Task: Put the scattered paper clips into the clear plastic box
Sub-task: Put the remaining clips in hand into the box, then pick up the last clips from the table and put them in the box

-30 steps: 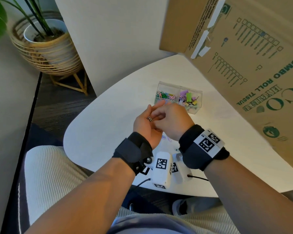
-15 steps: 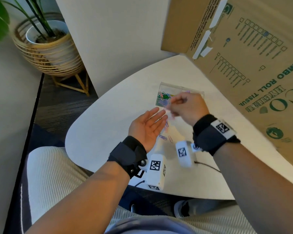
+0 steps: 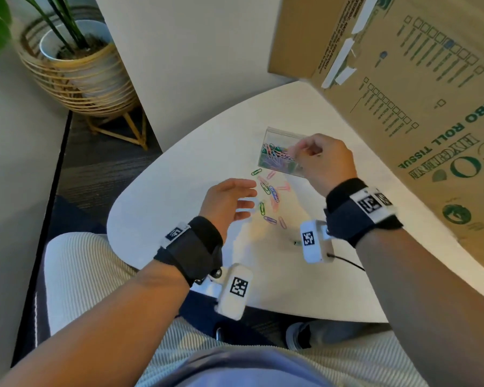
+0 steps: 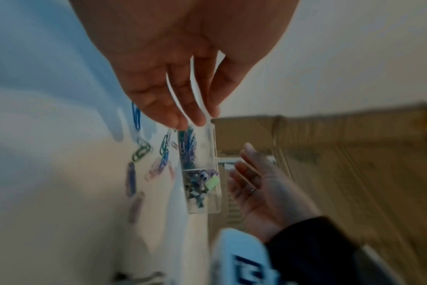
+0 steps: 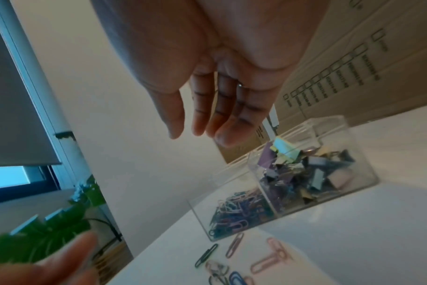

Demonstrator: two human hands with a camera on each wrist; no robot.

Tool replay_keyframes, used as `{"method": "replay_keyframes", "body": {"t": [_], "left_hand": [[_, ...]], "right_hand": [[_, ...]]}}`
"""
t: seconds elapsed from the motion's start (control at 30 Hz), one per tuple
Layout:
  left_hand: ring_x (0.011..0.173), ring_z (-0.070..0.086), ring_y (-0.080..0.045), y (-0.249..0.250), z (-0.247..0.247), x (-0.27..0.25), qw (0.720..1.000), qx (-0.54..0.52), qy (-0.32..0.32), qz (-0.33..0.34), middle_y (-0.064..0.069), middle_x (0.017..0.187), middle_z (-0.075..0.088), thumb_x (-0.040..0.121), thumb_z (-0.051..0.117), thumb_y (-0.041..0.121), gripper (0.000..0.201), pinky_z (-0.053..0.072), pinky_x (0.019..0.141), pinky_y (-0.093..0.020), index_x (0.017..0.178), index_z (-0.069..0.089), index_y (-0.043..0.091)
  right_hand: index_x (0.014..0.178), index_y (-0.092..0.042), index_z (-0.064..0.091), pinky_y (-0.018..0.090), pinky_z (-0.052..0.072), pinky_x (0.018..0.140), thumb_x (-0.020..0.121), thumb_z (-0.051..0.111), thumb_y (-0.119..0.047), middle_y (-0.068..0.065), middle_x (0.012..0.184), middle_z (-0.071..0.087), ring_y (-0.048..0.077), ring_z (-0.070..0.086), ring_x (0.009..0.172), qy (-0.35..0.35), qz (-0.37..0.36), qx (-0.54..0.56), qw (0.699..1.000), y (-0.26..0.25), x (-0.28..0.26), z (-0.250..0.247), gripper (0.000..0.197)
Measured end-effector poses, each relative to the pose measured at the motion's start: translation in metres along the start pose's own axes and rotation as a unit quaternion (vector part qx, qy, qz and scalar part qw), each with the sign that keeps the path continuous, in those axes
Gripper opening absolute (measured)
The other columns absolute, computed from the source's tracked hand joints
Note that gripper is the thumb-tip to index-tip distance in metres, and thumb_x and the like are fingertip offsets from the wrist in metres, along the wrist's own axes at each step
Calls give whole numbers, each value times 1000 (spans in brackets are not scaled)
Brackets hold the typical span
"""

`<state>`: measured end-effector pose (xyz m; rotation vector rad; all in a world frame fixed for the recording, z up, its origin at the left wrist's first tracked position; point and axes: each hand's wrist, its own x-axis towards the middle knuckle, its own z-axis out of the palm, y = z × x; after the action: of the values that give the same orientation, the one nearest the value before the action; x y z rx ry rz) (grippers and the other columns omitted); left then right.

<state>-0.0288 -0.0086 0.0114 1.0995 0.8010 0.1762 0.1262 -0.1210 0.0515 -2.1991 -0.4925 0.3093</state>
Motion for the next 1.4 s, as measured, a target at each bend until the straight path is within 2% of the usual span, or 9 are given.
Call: {"method": "replay_keyframes", "body": {"t": [0.2,0.4,0.57,0.67,0.8,0.97,1.13,1.27,1.4], "left_hand": [[88,55,-8,-7,1,-4,883,446,-81,122,5,102,59,84,63,8,24,40,81,-17,98,62,27],[114,49,-20,-14,16,0,797,581,-117,116,-2,123,48,82,66,21,41,41,96,-28,120,56,29],[133,28,-26,-20,27,6,711,677,-121,143,-2,148,28,85,63,30,61,35,108,-40,141,37,32],[136,26,-26,-21,28,11,663,717,-132,169,-2,152,25,92,55,30,55,33,109,-42,143,35,31],[127,34,-27,-25,30,13,649,720,-142,201,-4,143,36,93,54,24,42,37,106,-39,135,47,26],[118,39,-24,-29,31,18,647,720,-141,210,-2,135,41,93,55,23,39,40,102,-36,132,49,26],[119,39,-25,-27,28,20,655,712,-140,212,-3,136,40,93,54,16,43,39,103,-33,135,48,25],[128,30,-28,-12,26,28,663,715,-87,205,-5,145,28,90,54,14,53,41,103,-40,140,38,24],[139,21,-27,8,30,42,650,733,-79,186,-7,155,17,88,54,11,68,36,109,-43,148,23,15]], "right_hand": [[87,-23,71,23,42,66,79,77,-32,-7,77,60,11,56,73,-93,67,-32,993,47,-49,-24,13],[91,-31,68,23,39,64,70,85,-31,-5,90,63,15,57,83,-221,93,-124,963,68,-76,-12,27],[75,-21,74,22,45,63,79,76,-15,-10,66,64,9,55,62,-194,104,-106,970,67,-74,-8,7],[71,-18,74,32,59,63,82,70,-10,1,70,72,17,60,58,-47,121,37,991,50,-54,-20,14],[76,-16,75,35,62,68,87,66,-11,3,76,73,15,61,52,72,104,98,987,28,-11,-39,15],[110,-19,70,43,60,79,84,70,-26,4,96,73,23,72,74,35,131,73,988,27,16,-45,26],[92,-35,65,44,56,87,85,65,-29,-7,91,69,20,67,91,92,124,49,987,46,-12,-54,9],[107,-23,66,24,41,81,90,61,-18,1,105,65,20,58,92,26,165,-41,985,78,-54,-51,18],[120,-17,62,26,44,82,88,55,-4,9,128,56,27,57,110,-36,220,-111,969,102,-69,-42,36]]}}
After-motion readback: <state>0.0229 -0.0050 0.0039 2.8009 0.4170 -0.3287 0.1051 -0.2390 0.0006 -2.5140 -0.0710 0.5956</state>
